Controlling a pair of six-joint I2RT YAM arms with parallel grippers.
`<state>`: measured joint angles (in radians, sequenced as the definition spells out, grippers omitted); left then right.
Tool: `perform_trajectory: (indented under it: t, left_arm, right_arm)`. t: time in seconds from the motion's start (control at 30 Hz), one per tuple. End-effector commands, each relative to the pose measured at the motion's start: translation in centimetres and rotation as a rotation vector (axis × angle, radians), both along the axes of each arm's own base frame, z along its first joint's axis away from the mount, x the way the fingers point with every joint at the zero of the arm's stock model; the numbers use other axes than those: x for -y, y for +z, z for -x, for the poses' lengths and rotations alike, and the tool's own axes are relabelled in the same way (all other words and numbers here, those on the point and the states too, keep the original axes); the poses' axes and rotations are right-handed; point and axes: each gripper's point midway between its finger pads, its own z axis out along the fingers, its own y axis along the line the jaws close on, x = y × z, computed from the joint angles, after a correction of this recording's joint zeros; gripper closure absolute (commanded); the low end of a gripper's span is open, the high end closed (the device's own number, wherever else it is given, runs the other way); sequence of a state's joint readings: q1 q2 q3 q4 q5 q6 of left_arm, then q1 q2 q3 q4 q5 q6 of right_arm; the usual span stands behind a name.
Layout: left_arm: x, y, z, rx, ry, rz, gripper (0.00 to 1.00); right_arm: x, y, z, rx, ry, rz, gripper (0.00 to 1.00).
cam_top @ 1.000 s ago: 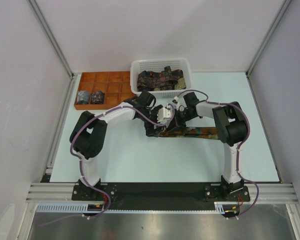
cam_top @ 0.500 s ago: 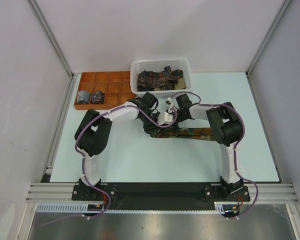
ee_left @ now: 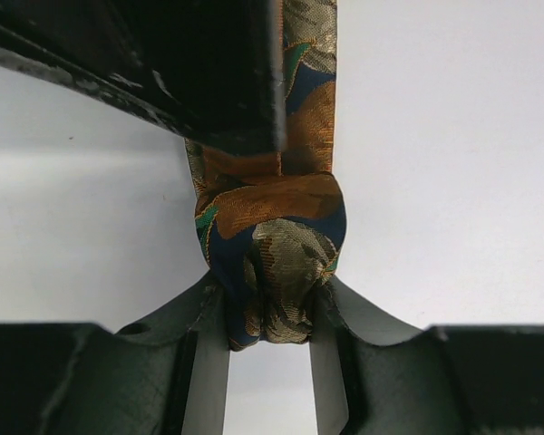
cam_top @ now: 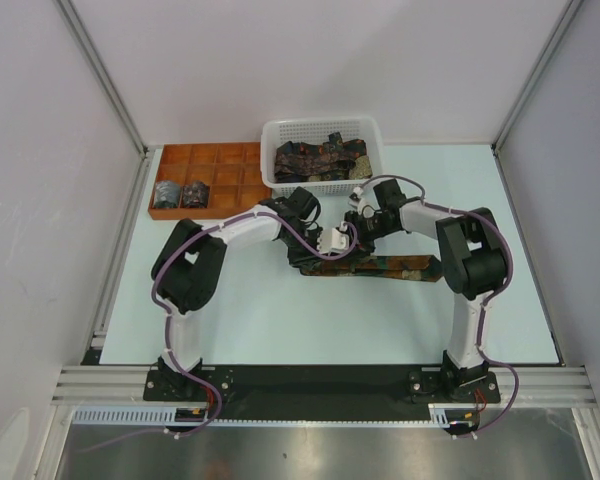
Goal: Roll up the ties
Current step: Roll the tie at the center of the board.
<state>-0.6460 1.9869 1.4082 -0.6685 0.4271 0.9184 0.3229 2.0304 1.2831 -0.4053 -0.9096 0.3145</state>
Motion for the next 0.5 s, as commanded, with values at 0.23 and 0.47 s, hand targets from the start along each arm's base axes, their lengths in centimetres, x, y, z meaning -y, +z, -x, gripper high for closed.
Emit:
perform_trajectory:
  t: [0.23, 0.47]
  left_arm:
    - [0.2, -0.8, 0.0, -0.013, -0.007, -0.042, 0.59]
    - [0.4, -0.7, -0.1, -0.015, -0.004, -0.033, 0.57]
  right_arm:
    - [-2.8, 1.4, 0.9, -0.032, 0.017, -0.099, 0.56]
    - [-3.1, -0.9, 0.1, -0.02, 0.016, -0.051, 0.74]
